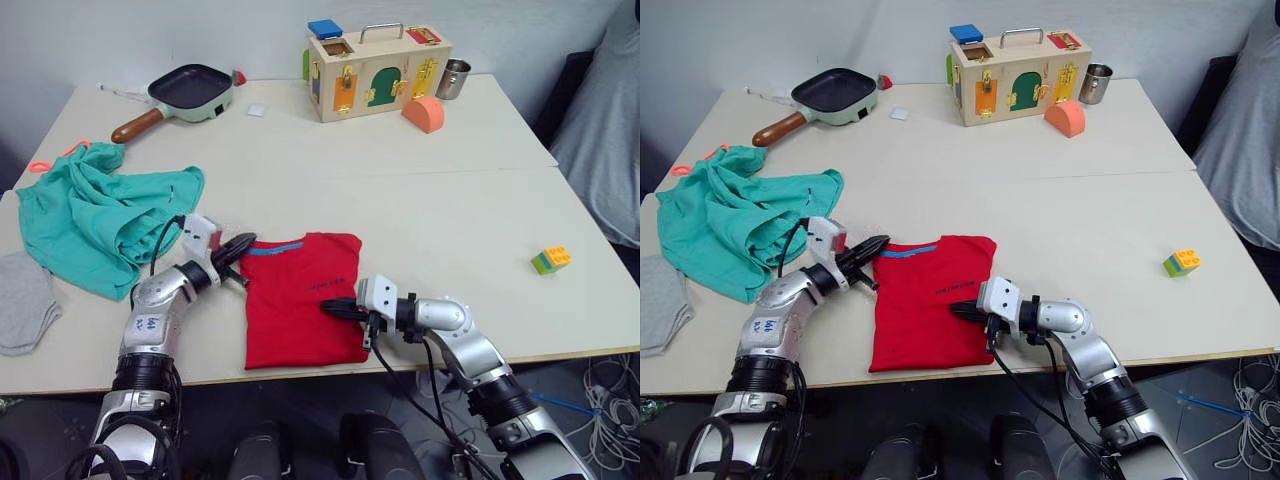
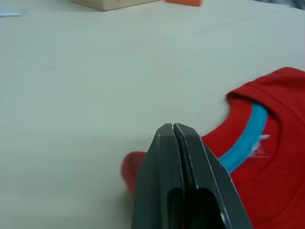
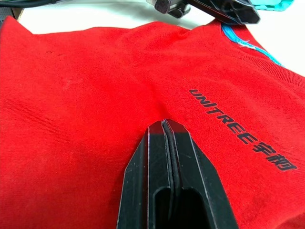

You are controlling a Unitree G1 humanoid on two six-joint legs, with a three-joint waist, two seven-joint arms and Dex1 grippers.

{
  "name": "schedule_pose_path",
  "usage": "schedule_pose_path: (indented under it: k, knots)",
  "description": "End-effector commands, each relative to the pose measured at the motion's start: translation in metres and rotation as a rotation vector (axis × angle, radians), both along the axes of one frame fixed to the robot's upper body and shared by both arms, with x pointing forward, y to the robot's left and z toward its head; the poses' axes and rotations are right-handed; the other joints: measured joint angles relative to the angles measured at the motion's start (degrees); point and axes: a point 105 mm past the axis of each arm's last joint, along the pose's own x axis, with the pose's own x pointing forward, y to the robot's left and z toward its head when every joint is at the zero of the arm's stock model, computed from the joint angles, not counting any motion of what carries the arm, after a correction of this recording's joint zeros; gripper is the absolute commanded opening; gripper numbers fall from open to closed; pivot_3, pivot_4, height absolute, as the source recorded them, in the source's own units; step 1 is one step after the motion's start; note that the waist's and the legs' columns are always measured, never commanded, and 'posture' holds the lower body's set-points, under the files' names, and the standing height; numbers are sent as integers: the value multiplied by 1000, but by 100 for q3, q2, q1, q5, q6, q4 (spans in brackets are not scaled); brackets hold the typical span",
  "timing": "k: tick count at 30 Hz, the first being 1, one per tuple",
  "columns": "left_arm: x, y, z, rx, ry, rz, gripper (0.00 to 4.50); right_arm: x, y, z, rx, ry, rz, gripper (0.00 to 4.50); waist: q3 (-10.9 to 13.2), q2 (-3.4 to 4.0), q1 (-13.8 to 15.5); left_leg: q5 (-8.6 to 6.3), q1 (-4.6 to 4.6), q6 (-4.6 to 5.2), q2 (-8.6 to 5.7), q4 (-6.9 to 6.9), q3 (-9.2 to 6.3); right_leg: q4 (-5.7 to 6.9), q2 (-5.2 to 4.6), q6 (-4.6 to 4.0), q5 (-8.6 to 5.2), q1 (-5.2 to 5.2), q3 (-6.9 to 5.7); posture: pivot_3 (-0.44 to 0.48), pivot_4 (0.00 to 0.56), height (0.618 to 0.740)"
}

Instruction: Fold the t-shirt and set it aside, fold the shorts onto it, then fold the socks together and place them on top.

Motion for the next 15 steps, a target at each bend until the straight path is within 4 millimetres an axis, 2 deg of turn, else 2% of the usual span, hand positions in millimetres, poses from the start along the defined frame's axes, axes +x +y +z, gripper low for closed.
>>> schedule_pose_path:
  k: [1, 4, 6, 10, 15]
  knots:
    - [-18, 3, 35, -65, -134, -95, 42, 4, -2, 19, 60, 5, -4, 0, 0, 0, -1, 0, 0, 0, 0, 0, 0, -1, -1, 0, 0, 1, 0, 0, 150, 740]
    - [-45, -13, 46, -72, -154, -281, 42, 4, 9, 46, 131, 11, 27, 0, 1, -1, -17, 0, -4, 0, 0, 0, -1, -1, -1, 0, 0, -2, 1, 0, 150, 740]
    - [-59, -24, 40, -16, -124, -372, 42, 7, 15, 53, 138, 17, 26, 0, 1, 0, -20, 1, -4, -3, 2, 0, -1, 0, -1, 0, 0, -4, 1, 0, 150, 740]
    - [-78, -46, 16, 110, -41, -474, 42, 18, 22, 47, 65, -15, -4, 0, 1, 0, 0, 3, -1, -7, 0, -7, -2, -2, 0, -1, -1, -2, 2, 0, 150, 740]
    - [-77, -49, -14, 133, 66, -413, 42, 37, 17, 23, -11, 14, -63, 0, 1, 0, -7, 1, -7, -2, -3, -6, -1, -7, -1, -1, -1, -3, 2, 0, 150, 740]
